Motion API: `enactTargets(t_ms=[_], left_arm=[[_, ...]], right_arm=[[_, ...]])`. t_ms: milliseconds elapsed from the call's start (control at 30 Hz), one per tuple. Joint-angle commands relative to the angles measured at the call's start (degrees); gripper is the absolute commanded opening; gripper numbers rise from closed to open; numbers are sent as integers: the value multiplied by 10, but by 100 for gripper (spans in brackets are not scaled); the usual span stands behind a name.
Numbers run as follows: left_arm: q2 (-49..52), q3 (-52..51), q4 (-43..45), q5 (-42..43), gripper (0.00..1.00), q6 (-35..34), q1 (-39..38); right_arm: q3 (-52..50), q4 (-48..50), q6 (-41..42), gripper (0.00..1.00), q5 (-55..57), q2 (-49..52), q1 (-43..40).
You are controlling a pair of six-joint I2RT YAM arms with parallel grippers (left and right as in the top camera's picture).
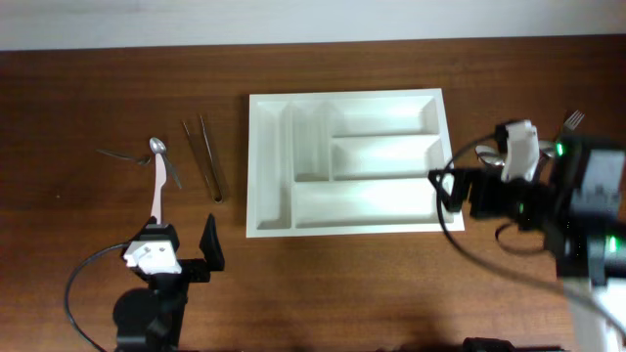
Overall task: Pack container
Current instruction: 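Move the right gripper over the cutlery on the right side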
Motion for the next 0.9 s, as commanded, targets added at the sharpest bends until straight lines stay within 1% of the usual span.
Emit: enactTargets(t_ms=[0,133,233,400,533,667,700,800,867], left_arm=[[36,9,0,-1,99,-9,2],[44,9,-23,-2,99,-9,2],[44,9,-47,-2,99,-9,2],[44,9,-116,-2,99,-9,2],[44,9,-169,-2,99,-9,2],[44,9,-228,-2,99,-9,2],[44,9,-240,-2,99,-9,2],[44,9,-274,-2,99,-9,2],[44,9,-290,-2,99,-9,2]], right_arm=[[64,-12,-22,99,18,72,4],[64,-23,-22,99,21,146,-1],[64,-16,-21,98,34,176,-21],[64,2,-21,98,184,205,-89],[64,16,-17,98,187,211,-128],[63,46,-18,99,194,228,-147],[63,54,-22,99,207,236,-150],[63,79,-26,99,289,281,-153],[63,90,-26,99,307,321,-153]])
